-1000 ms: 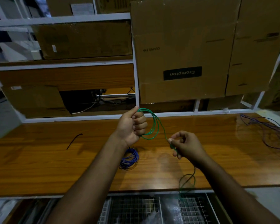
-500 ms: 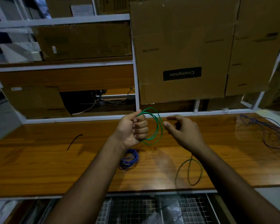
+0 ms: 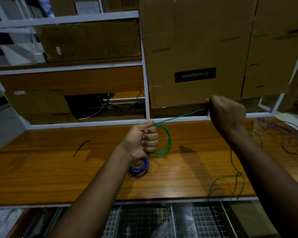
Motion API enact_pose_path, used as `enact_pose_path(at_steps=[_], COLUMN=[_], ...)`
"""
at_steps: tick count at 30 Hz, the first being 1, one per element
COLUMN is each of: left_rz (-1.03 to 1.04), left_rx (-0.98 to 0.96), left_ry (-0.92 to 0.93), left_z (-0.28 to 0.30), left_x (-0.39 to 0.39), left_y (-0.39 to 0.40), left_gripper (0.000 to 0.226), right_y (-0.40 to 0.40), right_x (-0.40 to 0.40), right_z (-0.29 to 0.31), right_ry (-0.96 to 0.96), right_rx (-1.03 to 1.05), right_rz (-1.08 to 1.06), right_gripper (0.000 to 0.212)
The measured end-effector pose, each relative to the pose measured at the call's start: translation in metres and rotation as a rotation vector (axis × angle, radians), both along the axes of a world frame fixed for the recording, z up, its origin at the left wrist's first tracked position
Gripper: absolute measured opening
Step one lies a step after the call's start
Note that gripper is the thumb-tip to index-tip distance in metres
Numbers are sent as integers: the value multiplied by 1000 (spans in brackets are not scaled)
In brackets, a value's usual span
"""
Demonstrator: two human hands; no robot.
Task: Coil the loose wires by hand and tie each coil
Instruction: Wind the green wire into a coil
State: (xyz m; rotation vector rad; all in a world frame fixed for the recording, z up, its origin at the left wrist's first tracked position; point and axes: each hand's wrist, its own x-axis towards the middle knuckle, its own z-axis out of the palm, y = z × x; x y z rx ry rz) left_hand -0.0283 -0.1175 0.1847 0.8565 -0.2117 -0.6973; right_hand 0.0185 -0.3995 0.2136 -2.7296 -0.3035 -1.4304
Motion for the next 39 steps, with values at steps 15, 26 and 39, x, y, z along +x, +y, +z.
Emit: enact_pose_path(at_steps=[15, 26, 39], left_rz=[251, 153, -25], left_rx=[-56, 126, -27], left_ry=[-28, -14, 31], left_z=[15, -4, -1], left_x=[10, 8, 1], left_y=[21, -8, 1], left_gripper=[52, 56, 47], right_y=[-18, 79, 83], right_x=[-8, -37, -39], right_z=[-53, -19, 10], right_ry=[1327, 782, 622], right_rx=[1023, 646, 612], right_rz=[753, 906, 749], right_gripper=[25, 28, 9])
